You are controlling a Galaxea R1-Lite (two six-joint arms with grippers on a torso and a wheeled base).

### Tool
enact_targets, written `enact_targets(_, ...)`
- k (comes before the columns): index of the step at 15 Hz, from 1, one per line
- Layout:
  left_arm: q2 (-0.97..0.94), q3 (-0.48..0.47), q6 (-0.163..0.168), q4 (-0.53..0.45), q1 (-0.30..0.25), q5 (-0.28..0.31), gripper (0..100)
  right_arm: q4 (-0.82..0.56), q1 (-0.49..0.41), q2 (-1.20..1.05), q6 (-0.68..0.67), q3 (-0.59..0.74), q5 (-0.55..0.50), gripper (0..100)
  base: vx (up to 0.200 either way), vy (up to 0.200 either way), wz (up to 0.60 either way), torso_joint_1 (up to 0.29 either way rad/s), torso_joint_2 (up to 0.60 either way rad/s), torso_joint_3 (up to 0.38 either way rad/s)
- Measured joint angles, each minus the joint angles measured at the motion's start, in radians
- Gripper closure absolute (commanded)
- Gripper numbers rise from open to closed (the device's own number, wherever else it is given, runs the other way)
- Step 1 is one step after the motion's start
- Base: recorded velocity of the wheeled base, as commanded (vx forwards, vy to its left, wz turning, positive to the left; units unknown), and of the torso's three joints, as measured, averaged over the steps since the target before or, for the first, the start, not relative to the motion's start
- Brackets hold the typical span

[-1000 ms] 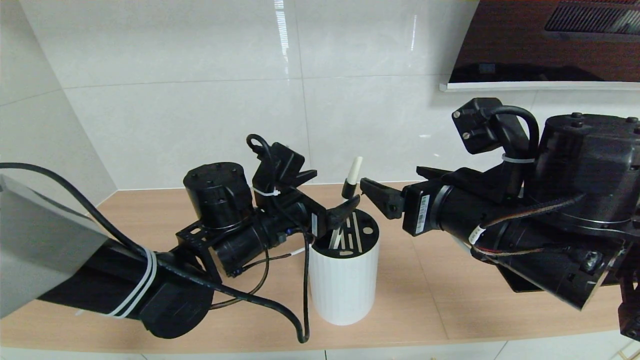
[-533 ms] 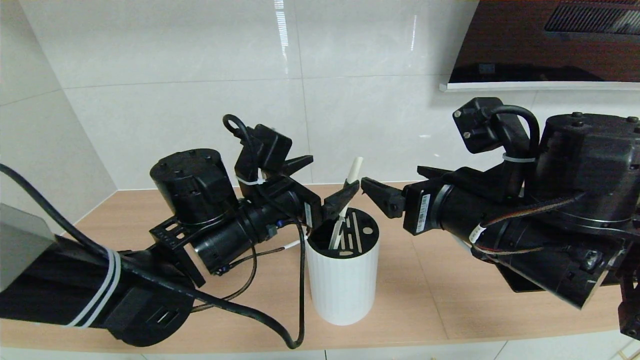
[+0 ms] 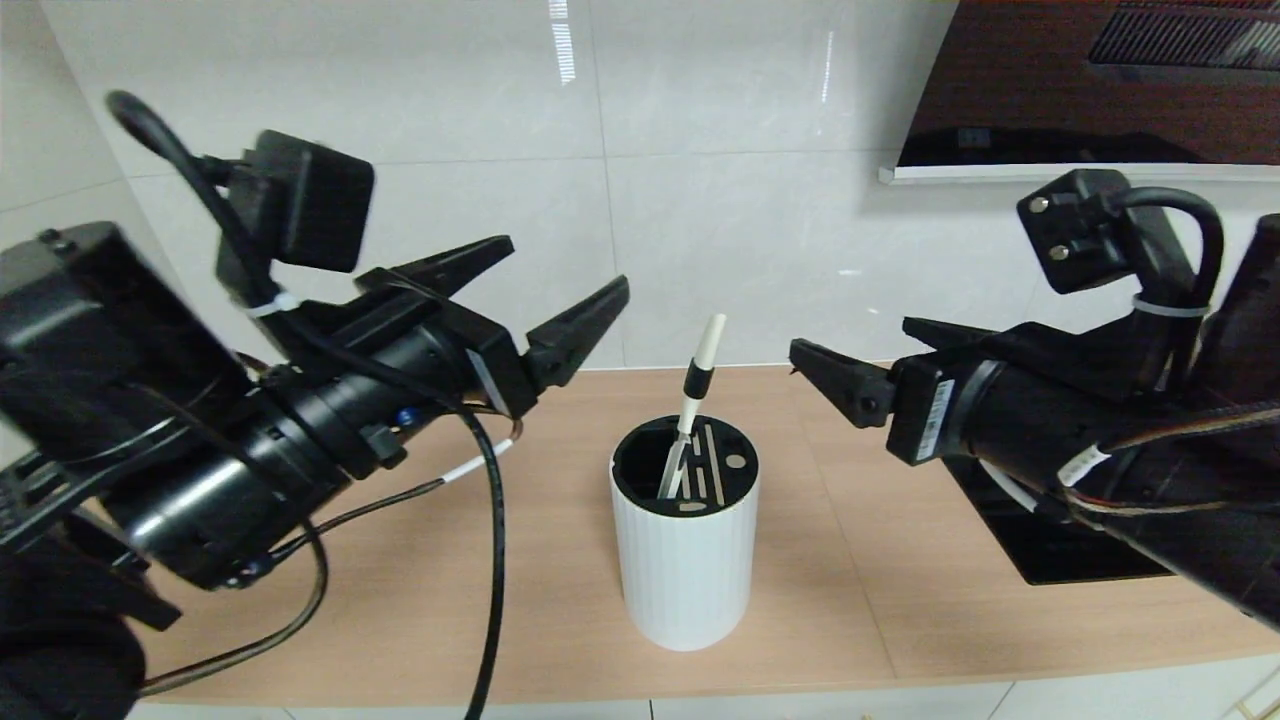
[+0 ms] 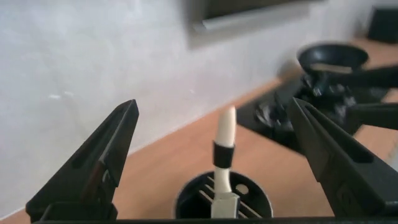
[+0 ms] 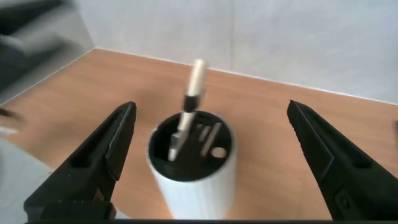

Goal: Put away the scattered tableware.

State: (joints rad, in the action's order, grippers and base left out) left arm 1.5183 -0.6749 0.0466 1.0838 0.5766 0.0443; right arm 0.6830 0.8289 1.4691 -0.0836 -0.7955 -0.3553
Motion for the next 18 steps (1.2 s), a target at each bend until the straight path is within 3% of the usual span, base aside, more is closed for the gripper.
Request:
enact_targets(2,-0.092,0.048,-0.001,-0.022,-0.033,-0.028,0,-0.001,-0.047,-0.072,0.027,0.061,-0.027,0,0.000,0.000,0.00,0.000,0.00,0.000)
enact_targets(5,-0.264,0.124,-0.004,-0.122,-0.107,-0.039,0,-0.002,-0.191,-0.209,0.087,0.175,-0.088,0,0.000,0.000,0.00,0.000,0.00,0.000)
enact_targets(7,-0.429,0.173,-0.018,-0.274,-0.157,-0.040,0,-0.009,-0.338,-0.344,0.100,0.274,-0.095,0,0.000,0.000,0.00,0.000,0.00,0.000)
enact_targets(9,-0.636,0.204,-0.036,-0.510,-0.205,-0.038,0,-0.066,-0.459,-0.531,0.111,0.367,-0.087,0,0.000,0.000,0.00,0.000,0.00,0.000)
enact_targets(12,-0.941,0.220,-0.049,-0.827,-0.316,-0.022,0,-0.315,-0.550,-0.843,0.122,0.431,-0.071,0,0.000,0.000,0.00,0.000,0.00,0.000)
enact_targets(15,-1.174,0.230,-0.056,-1.022,-0.442,0.008,0,-0.507,-0.612,-1.094,0.146,0.443,-0.061,0,0.000,0.000,0.00,0.000,0.00,0.000)
enact_targets(18,-1.341,0.236,-0.057,-1.173,-0.512,0.022,0,-0.582,-0.698,-1.266,0.170,0.460,-0.003,0,0.000,0.000,0.00,0.000,0.00,0.000)
